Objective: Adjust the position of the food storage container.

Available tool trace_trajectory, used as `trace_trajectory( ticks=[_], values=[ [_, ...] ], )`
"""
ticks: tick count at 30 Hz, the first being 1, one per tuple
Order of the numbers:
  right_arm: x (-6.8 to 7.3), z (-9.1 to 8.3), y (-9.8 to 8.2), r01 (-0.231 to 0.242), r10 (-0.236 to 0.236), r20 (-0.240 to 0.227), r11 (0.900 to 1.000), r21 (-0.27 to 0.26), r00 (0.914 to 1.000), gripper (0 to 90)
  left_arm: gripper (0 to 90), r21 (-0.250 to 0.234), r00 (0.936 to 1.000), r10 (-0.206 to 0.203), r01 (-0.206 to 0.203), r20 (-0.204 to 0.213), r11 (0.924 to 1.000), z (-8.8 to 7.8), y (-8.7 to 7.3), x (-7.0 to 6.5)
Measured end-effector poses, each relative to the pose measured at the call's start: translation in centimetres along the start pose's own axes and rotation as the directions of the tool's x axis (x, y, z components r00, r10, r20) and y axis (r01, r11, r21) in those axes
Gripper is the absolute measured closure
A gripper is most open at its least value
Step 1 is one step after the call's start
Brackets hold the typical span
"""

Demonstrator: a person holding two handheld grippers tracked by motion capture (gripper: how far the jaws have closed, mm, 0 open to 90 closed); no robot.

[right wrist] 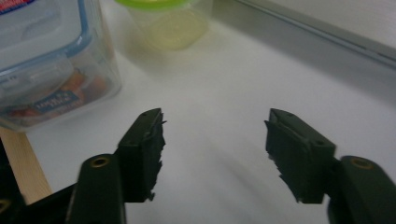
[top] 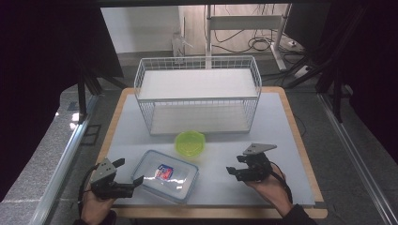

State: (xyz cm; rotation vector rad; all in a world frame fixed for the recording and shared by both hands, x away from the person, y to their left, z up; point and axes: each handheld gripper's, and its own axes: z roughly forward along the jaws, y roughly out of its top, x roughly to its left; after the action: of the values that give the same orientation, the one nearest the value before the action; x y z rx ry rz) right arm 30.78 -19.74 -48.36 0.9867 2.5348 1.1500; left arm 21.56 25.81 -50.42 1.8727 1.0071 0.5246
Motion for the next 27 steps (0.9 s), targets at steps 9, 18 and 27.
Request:
trace_trajectory(
  ticks=[9,18,27],
  values=[
    [0.4,1.6,3.0,0.069,-0.068,-0.037,0.998,0.013,0.9970,58.0,3.3,0.000,1.0000,0.008,-0.008,0.003,1.0000,0.0,0.0,-0.1],
    [1.6,4.2,6.3,0.140,-0.137,-0.096,0.990,0.023,0.9858,81.5,3.4,-0.006,0.9999,0.015,-0.015,0.004,0.9999,0.0,0.0,-0.1],
    [3.1,7.2,10.5,0.166,-0.167,-0.155,0.986,-0.019,0.9737,90.0,3.8,0.000,0.9998,0.022,-0.022,0.003,0.9998,0.0,0.0,-0.1]
  ],
)
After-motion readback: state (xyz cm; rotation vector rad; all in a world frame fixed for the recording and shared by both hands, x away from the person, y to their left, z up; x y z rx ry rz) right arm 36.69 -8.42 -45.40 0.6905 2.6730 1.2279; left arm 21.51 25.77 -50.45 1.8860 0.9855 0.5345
